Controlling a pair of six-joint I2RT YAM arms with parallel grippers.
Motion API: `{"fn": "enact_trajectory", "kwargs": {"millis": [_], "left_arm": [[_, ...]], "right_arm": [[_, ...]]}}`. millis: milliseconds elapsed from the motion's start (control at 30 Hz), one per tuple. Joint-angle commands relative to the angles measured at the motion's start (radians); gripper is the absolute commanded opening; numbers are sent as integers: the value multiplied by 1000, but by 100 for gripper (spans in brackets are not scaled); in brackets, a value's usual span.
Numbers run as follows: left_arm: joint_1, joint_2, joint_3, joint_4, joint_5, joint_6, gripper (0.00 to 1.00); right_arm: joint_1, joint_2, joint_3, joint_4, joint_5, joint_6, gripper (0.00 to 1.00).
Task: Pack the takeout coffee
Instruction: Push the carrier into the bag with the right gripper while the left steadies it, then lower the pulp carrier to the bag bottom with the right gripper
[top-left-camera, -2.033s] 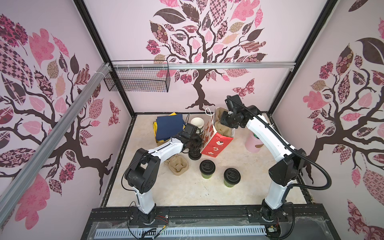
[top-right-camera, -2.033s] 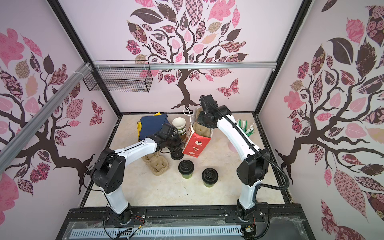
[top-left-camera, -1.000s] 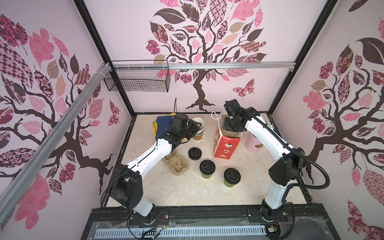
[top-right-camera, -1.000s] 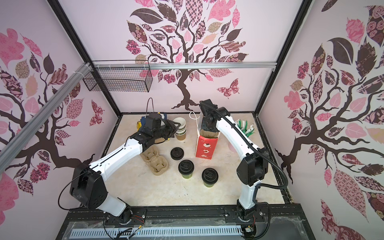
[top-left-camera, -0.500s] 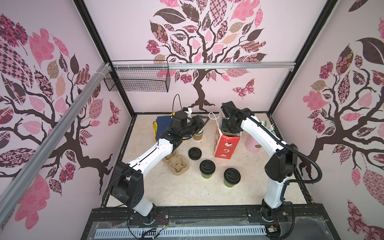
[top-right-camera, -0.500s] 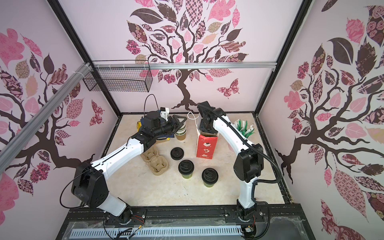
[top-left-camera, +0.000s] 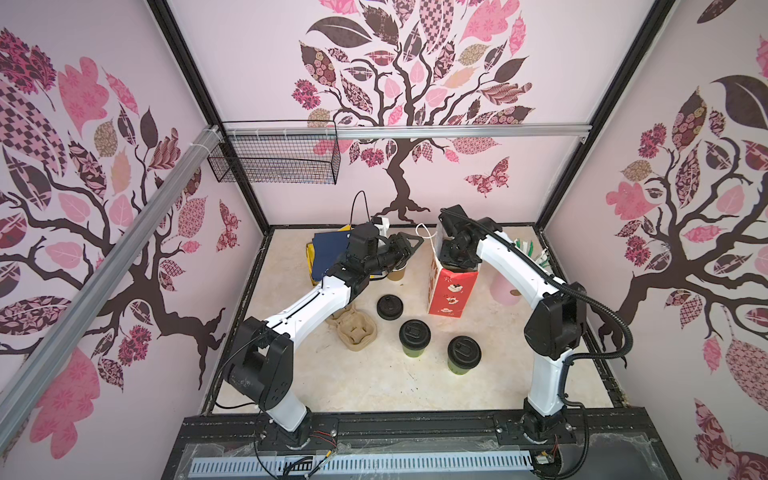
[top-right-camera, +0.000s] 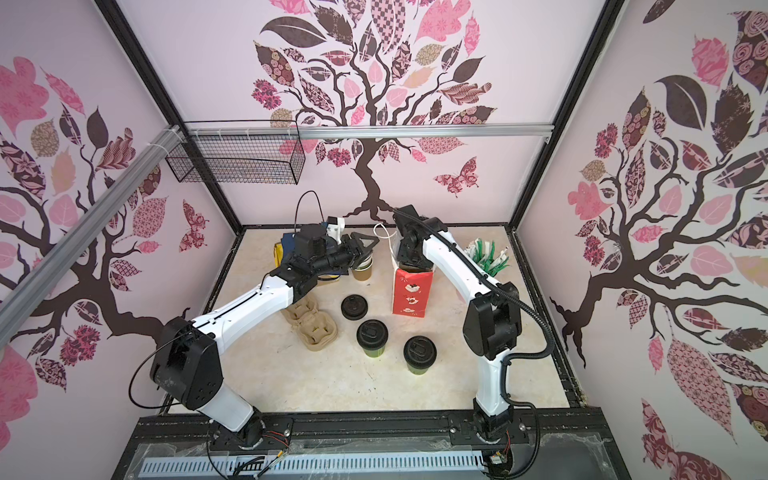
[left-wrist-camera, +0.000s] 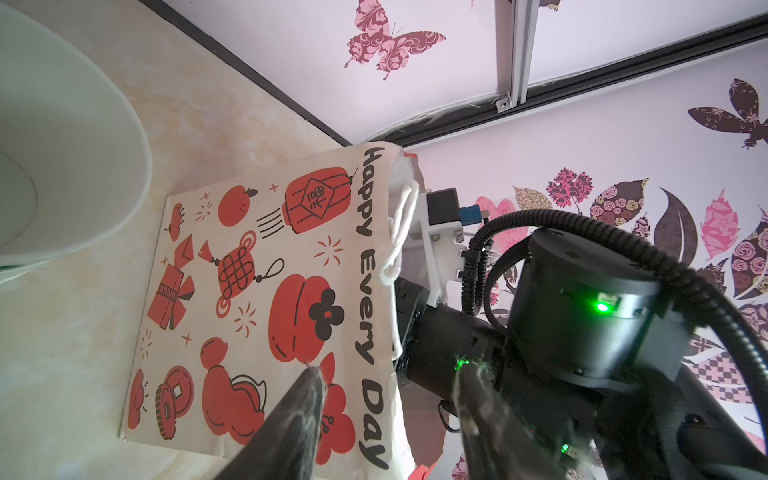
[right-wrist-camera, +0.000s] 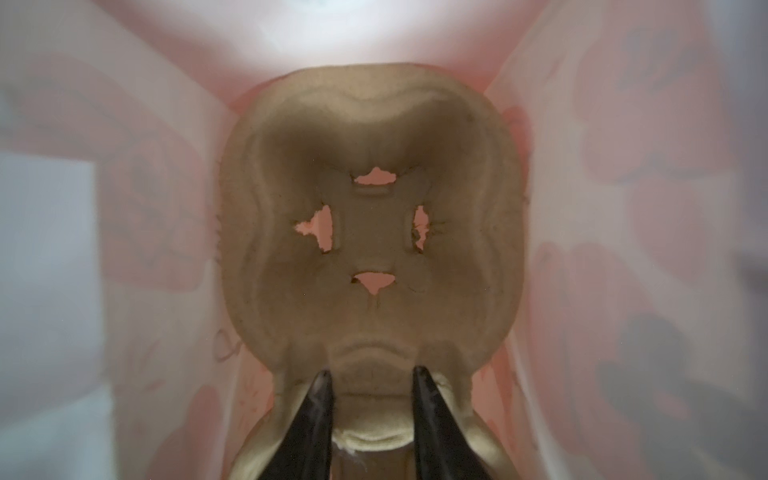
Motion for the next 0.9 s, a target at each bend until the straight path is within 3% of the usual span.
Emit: {"fn": "enact_trajectory", "kwargs": {"millis": [0, 567, 733, 867], "left_arm": [[-2, -9, 35, 2, -9, 13, 55], [14, -95, 17, -89, -105, 74, 54], [16, -110, 21, -111, -116, 89, 54], [17, -126, 25, -132, -124, 108, 54]], "right_arm": [[-6, 41, -14, -11, 0, 48, 12], [-22, 74, -108, 42, -23, 43, 16], [-27, 83, -109, 41, -29, 37, 36], [-29, 70, -107, 45, -30, 37, 43]]}}
